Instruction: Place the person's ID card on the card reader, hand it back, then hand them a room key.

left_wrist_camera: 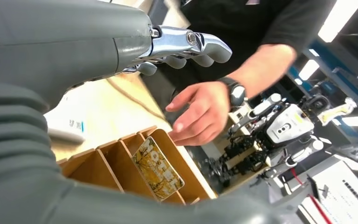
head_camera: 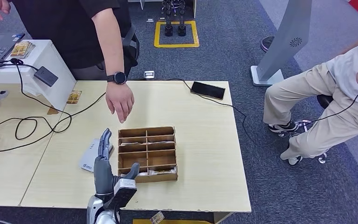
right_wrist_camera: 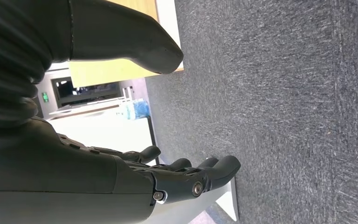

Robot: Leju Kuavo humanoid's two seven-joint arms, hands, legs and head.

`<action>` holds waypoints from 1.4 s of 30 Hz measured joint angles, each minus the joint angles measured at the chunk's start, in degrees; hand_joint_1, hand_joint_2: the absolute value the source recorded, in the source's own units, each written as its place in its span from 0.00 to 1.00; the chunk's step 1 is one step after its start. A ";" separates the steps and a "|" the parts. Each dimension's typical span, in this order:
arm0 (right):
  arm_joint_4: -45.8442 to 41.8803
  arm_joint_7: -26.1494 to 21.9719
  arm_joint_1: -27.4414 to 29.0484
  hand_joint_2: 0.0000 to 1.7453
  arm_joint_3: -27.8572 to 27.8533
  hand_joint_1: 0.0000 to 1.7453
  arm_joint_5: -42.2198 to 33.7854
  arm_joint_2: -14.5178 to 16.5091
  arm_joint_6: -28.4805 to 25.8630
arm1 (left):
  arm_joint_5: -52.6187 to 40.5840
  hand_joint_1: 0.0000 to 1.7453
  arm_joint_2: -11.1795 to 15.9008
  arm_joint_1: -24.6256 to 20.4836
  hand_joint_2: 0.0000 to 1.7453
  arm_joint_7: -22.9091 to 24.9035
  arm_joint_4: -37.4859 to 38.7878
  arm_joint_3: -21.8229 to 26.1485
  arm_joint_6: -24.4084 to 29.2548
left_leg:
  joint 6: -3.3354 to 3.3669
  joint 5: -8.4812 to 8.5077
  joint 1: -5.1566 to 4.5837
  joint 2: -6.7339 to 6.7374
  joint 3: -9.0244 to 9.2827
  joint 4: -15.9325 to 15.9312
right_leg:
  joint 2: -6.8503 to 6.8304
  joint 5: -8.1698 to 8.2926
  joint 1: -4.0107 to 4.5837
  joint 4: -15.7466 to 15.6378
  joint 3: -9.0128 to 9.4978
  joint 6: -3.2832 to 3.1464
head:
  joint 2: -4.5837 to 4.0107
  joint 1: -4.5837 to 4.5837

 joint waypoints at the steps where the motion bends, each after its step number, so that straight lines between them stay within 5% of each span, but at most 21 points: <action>1: -0.22 -0.01 0.06 1.00 0.01 0.00 0.00 0.15 0.01 | 2.74 0.00 0.08 0.41 1.00 -0.50 -1.05 -0.01 -1.14 | 0.00 0.00 0.00 0.00 0.00 0.00 | 0.00 0.00 0.00 0.00 0.00 0.00 | 0.00 0.00; 10: -3.93 -0.09 0.82 1.00 0.01 0.00 0.00 2.31 0.77 | 24.65 0.00 0.42 4.60 1.00 -2.12 -15.53 0.03 -19.74 | -0.01 -0.01 0.01 0.00 -0.04 0.00 | 0.00 -0.01 0.00 0.00 -0.03 0.00 | 0.00 0.00; 16: -5.22 -0.73 0.96 1.00 0.01 0.00 0.01 2.59 1.56 | 25.00 0.00 1.17 7.37 1.00 -3.12 -20.82 0.35 -32.42 | 0.00 -0.01 0.00 0.00 -0.05 0.00 | 0.00 -0.01 0.00 0.00 -0.03 0.00 | 0.00 -0.01; 32: -7.74 -0.86 1.59 1.00 0.02 0.00 0.00 2.78 3.28 | 9.26 0.00 8.87 9.83 1.00 -3.14 -22.43 -2.42 -13.75 | -0.02 -0.02 0.01 0.01 -0.05 -0.01 | 0.00 -0.01 0.00 0.00 -0.04 0.00 | 0.00 -0.01; 38: -7.46 -0.69 1.56 1.00 0.36 0.00 0.02 2.65 2.78 | -5.10 0.00 9.86 9.09 1.00 -0.58 -17.35 -3.45 -2.63 | -0.01 -0.02 0.00 0.01 -0.05 -0.01 | 0.00 -0.01 0.00 -0.02 -0.04 0.00 | 0.00 -0.01; 42: -6.07 -0.55 1.46 1.00 1.28 0.00 0.02 1.92 1.80 | -16.51 0.00 10.09 7.81 1.00 2.08 -12.37 -3.84 0.25 | -0.01 -0.02 0.00 0.01 -0.05 -0.01 | 0.00 -0.01 0.00 -0.02 -0.04 0.00 | 0.00 -0.01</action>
